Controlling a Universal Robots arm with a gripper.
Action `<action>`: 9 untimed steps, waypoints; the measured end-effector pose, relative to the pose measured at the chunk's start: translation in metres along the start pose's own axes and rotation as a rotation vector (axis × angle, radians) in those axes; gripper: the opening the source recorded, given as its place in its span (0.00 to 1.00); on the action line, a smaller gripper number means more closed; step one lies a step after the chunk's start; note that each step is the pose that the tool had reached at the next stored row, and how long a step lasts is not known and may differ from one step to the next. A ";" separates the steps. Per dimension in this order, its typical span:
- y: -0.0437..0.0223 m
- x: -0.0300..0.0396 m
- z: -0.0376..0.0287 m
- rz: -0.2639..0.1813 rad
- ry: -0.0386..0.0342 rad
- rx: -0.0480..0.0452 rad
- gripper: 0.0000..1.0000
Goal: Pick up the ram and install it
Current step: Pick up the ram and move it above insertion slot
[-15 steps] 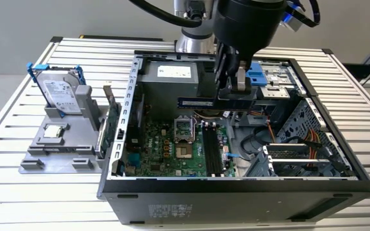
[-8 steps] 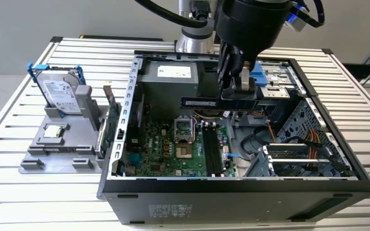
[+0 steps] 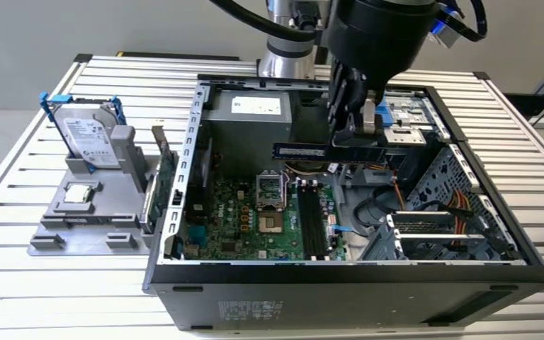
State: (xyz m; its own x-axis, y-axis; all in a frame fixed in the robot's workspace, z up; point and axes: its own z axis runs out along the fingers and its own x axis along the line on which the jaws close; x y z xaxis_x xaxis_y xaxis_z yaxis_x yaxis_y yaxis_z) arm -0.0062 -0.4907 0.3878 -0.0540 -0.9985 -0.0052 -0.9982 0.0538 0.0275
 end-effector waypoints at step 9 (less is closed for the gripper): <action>-0.0089 -0.0005 -0.0003 0.022 -0.0005 0.0001 0.00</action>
State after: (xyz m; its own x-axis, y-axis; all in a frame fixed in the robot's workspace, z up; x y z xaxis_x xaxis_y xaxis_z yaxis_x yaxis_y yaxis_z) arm 0.0028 -0.4907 0.3878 -0.0761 -0.9971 -0.0051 -0.9967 0.0759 0.0276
